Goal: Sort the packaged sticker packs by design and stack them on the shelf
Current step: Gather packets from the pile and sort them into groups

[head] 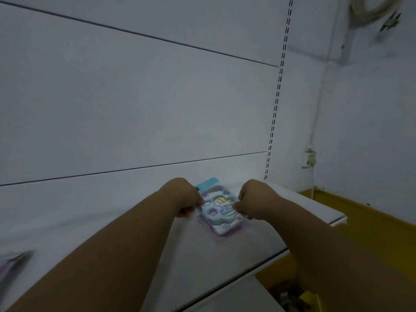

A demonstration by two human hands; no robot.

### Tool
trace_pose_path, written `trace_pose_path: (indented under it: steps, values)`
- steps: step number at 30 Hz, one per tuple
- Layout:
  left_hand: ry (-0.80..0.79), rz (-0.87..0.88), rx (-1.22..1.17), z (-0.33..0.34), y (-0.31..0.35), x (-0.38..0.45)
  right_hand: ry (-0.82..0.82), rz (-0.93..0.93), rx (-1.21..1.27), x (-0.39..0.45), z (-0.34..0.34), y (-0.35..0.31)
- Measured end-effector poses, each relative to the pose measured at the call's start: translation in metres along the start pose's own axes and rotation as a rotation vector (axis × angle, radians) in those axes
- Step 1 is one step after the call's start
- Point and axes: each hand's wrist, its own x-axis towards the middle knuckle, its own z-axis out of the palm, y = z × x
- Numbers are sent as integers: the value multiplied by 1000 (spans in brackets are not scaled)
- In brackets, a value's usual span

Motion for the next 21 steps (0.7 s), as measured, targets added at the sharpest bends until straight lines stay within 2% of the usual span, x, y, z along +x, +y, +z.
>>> trace_pose_path:
  steps: [5,8,10,14,17,21]
  values:
    - [9,14,231,13,0,5,17,-79,-194,2,12,1]
    - [147,84,505,17,-5,8,130,-211,-220,0,10,-15]
    - [242,134,567,11,-10,8,235,-336,-191,-2,6,-37]
    - [384,214,564,-32,-40,-18,349,-526,-66,-21,-5,-105]
    - [522,247,575,-84,-87,-62,343,-643,5,-49,-5,-167]
    - [662,134,583,-161,-176,-150,300,-797,49,-110,16,-269]
